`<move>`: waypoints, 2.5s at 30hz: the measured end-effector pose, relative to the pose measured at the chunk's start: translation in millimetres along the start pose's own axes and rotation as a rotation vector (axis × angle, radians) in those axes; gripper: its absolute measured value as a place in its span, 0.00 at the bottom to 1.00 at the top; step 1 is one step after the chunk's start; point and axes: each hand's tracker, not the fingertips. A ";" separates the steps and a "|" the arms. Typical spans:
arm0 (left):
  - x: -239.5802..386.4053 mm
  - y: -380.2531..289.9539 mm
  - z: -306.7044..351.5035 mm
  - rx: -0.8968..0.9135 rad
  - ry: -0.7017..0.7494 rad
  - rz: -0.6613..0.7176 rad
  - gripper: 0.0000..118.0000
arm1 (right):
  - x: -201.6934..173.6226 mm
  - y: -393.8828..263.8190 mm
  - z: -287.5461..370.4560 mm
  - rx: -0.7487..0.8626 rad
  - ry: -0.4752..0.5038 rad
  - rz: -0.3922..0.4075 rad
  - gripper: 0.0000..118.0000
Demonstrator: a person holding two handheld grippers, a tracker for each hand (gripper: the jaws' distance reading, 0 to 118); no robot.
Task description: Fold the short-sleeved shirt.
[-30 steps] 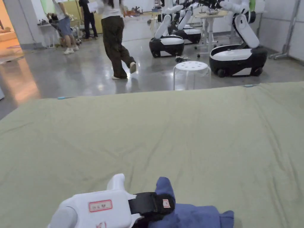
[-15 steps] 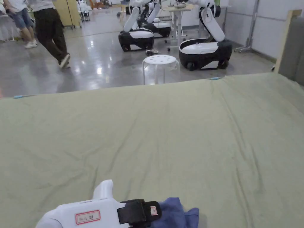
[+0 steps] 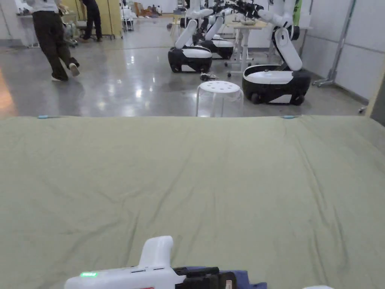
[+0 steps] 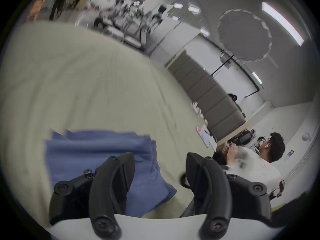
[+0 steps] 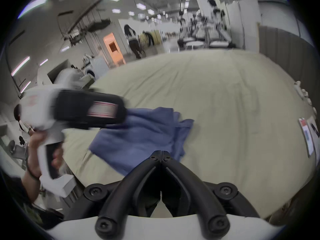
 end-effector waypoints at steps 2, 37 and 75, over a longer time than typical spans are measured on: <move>-13.3 0.4 42.5 0.063 0.087 -0.018 0.52 | -0.7 26.0 -30.8 -0.030 0.097 -0.020 0.00; -153.7 -32.8 -8.0 -0.047 -0.060 0.553 0.18 | -0.8 20.8 -96.8 -0.142 -0.057 -0.090 0.00; 40.1 2.5 323.9 0.818 0.907 -0.459 0.49 | -39.3 36.9 71.2 0.664 0.053 0.084 0.00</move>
